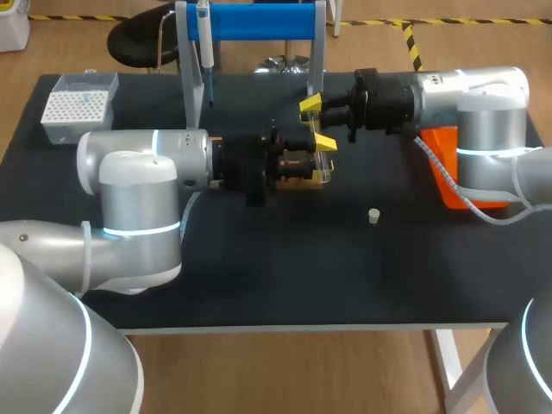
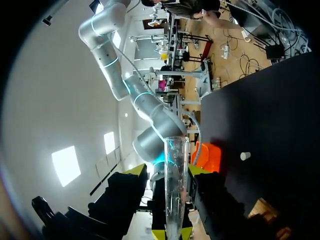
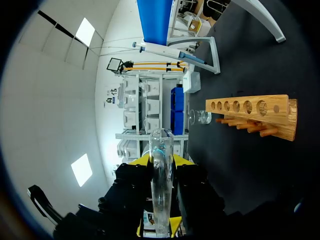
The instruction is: Invert the test tube, pick up the pipette, mount the tip to pipette, aspirate from beaker and dispense into the tube, eject the tip, return the pipette, and cap with the stopper.
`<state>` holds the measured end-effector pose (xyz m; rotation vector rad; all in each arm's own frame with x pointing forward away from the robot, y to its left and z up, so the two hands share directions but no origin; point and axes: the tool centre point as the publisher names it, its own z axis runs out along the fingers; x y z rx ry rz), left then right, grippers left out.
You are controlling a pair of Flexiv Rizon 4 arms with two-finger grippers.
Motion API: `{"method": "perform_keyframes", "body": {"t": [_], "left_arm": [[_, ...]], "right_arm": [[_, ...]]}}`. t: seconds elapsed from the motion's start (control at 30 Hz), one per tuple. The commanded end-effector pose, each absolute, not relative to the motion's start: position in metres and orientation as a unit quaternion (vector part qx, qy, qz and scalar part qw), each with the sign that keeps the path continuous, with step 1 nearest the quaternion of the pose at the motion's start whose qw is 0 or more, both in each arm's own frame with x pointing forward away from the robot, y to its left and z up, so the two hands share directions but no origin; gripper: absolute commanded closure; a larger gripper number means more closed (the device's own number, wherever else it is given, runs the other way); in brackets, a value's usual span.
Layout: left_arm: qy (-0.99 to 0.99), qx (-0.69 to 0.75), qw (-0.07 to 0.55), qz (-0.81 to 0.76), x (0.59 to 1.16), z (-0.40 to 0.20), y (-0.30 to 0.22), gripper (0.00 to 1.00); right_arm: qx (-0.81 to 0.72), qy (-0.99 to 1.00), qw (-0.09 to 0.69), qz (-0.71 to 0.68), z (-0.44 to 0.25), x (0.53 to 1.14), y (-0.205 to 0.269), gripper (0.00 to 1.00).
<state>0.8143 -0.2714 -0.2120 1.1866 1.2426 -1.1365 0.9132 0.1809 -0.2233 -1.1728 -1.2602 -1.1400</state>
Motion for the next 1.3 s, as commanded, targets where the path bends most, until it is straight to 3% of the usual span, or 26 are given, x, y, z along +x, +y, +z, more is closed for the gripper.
{"method": "perform_keyframes", "body": {"t": [0.03, 0.3, 0.37, 0.43, 0.47, 0.67, 0.7, 0.73, 0.77, 1.3], "left_arm": [[0.516, 0.494, 0.515, -0.474, 0.8147, -0.212, -0.271, 0.56], [0.514, 0.494, 0.515, -0.475, 0.814, -0.212, -0.2698, 0.64], [0.514, 0.494, 0.515, -0.476, 0.8138, -0.212, -0.2697, 0.72], [0.514, 0.494, 0.516, -0.476, 0.8137, -0.212, -0.2696, 0.94], [0.514, 0.493, 0.516, -0.476, 0.8137, -0.212, -0.2695, 0.99], [0.514, 0.493, 0.516, -0.476, 0.8136, -0.212, -0.2694, 1.0], [0.514, 0.493, 0.515, -0.476, 0.8136, -0.212, -0.2694, 1.0], [0.514, 0.493, 0.515, -0.476, 0.8136, -0.212, -0.2694, 1.0], [0.514, 0.494, 0.514, -0.477, 0.8136, -0.212, -0.2694, 1.0], [0.517, 0.495, 0.51, -0.478, 0.814, -0.2122, -0.2694, 1.0]], "right_arm": [[-0.488, -0.525, 0.512, -0.474, -0.2224, 0.913, 0.1806, 1.0], [-0.488, -0.525, 0.512, -0.474, -0.2224, 0.913, 0.1806, 1.0], [-0.488, -0.525, 0.512, -0.474, -0.2224, 0.913, 0.1806, 1.0], [-0.488, -0.525, 0.512, -0.474, -0.2224, 0.913, 0.1806, 1.0], [-0.488, -0.525, 0.512, -0.474, -0.2224, 0.913, 0.1806, 1.0], [-0.488, -0.525, 0.512, -0.474, -0.2224, 0.913, 0.1806, 1.0], [-0.488, -0.525, 0.512, -0.474, -0.2224, 0.913, 0.1806, 0.94], [-0.488, -0.525, 0.512, -0.474, -0.2224, 0.913, 0.1806, 0.5], [-0.488, -0.525, 0.512, -0.474, -0.2224, 0.913, 0.1806, 0.0], [-0.488, -0.525, 0.512, -0.474, -0.2224, 0.913, 0.1806, 0.0]]}}
